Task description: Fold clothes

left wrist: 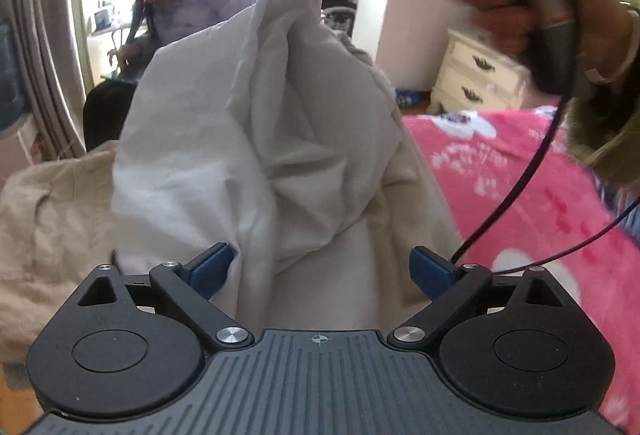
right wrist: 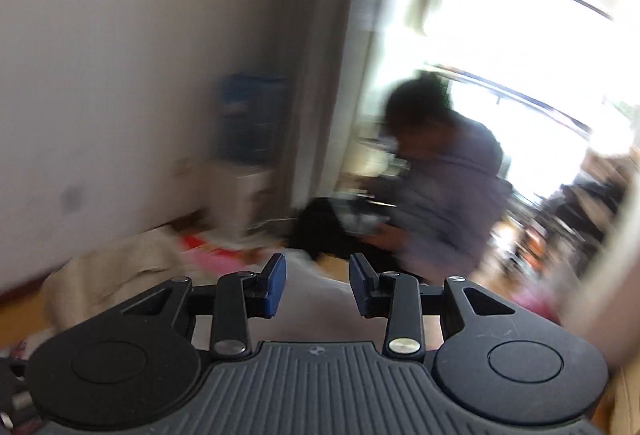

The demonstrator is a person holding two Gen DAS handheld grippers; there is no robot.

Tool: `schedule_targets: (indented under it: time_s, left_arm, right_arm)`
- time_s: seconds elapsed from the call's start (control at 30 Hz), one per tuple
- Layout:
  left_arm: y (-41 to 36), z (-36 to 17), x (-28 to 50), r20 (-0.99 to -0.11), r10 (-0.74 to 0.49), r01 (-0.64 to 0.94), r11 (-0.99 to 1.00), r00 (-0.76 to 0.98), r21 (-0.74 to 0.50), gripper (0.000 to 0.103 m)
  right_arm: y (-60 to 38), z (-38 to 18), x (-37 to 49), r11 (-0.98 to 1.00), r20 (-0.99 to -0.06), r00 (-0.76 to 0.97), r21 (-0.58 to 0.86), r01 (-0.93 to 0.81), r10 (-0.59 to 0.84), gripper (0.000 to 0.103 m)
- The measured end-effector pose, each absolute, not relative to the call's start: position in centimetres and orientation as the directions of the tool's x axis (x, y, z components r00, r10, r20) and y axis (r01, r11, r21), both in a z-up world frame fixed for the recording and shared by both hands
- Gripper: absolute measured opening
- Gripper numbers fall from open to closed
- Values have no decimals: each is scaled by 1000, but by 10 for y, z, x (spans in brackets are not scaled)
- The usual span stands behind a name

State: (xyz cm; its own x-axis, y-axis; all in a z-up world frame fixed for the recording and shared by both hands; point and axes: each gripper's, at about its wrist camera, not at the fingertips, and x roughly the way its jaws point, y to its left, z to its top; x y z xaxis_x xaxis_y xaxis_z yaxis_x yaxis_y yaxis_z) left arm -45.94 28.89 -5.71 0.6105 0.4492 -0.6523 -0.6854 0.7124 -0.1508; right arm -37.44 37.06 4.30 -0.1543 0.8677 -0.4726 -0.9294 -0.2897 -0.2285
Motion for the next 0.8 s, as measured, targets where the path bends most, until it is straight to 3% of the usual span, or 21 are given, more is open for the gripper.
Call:
schedule_targets:
  time_s: [0.1,0.2,0.23,0.33,0.5,0.6,0.7,0.8]
  left_arm:
    - [284,-56,-454,-636,409,-653,730,655,-202,94]
    - [280,-62,-446,-643,397,-639,745,655,-191,94]
    - [278,-64,-445,-643,391,-632,751,659,-191,94]
    - [274,-58,-452,-623,405,-625,760,669,-177,94]
    - [269,-34,-482,-557,496,-658,743,666,-125,95]
    - [278,-23,-508,-515,588,-700,714,624,-32,99]
    - [296,-34,-520,-571,586,-694,719,575,38,100]
    - [319,-56,-526,-646,539,-695,718,541,17,98]
  right_arm:
    - [385,13,-400,-367,-537,-146,-331,-870,831,38]
    - [385,-9,-373,-280,-532,-17,-417,-864,847,37]
    - [383,-9,-353,-239,-528,-2,-381,-893,849,24]
    - [374,-4,-303,-142,-504,2,-246,-959,864,23]
    - [365,12,-286,-79,-471,-8,-129,-988,882,29]
    - [366,16,-280,-79,-483,-37,-65,-995,875,42]
    - [360,26,-270,-77,-489,-83,32,-997,869,55]
    - [363,28,-264,-60,-507,-77,50,-997,858,56]
